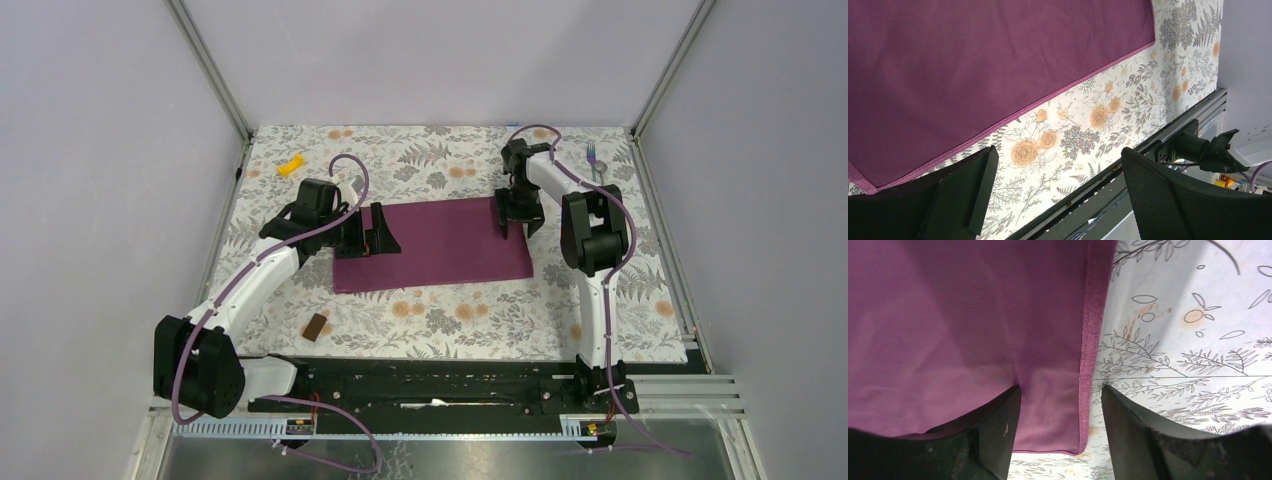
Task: Fold the napkin into a case and place the utensils inside
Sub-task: Pick up the rectangle-folded napkin from the center of the board.
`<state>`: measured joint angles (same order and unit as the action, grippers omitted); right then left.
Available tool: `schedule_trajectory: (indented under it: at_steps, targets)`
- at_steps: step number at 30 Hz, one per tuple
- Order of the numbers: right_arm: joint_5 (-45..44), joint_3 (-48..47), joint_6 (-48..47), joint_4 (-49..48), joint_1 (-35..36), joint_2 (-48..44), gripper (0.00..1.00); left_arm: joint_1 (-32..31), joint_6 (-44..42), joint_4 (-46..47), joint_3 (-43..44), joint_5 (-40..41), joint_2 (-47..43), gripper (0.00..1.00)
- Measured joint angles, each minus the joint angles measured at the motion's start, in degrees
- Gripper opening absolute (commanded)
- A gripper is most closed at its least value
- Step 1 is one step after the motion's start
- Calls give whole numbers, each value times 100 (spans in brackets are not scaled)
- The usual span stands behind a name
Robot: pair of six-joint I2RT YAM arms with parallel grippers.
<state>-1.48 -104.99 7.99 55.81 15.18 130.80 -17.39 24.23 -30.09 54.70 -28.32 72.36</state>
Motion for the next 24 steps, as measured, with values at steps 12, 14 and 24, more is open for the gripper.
schedule_trajectory:
  at_steps: [12,14,24]
  targets:
    - [63,4,103,-28,33,63,10,0,-50,-59,2,2,-2,99]
    - [52,13,48,-26,31,61,0,0,-70,-87,2,4,-2,99]
    - [-522,197,-365,-144,-52,-68,0,0,-138,-166,15,2,-2,99]
